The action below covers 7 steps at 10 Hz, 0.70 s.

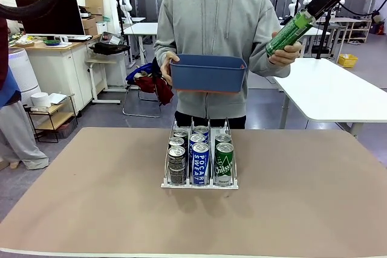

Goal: Fill the beverage cans into the dispenser.
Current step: Pick up the Sprite handed by the human.

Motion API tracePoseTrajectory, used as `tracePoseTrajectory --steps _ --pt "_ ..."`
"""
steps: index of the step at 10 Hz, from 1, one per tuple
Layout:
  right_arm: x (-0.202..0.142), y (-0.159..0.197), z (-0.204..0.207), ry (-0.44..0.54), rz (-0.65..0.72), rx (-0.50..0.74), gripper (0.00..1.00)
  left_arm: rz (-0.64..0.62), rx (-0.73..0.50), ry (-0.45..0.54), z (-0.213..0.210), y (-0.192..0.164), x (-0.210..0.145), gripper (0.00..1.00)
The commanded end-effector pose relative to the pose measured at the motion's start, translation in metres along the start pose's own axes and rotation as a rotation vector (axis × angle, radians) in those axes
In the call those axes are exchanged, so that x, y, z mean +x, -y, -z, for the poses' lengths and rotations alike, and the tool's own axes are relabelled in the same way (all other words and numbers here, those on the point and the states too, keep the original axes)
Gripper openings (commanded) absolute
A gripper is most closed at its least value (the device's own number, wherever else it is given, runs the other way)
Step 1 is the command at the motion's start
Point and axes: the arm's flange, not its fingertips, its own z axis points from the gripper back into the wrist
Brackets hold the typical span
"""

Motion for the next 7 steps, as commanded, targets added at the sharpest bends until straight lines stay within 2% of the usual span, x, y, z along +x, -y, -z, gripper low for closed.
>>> tracePoseTrajectory --steps 1,7 --pt "-0.007 0.002 0.008 0.013 0.018 -0.001 1.0 -0.002 -0.01 0.003 -0.001 0.001 -0.004 1.0" --pt "-0.005 -0.001 0.022 0.055 0.07 0.001 1.0 -0.002 -0.01 0.003 -0.001 0.001 -0.004 1.0"
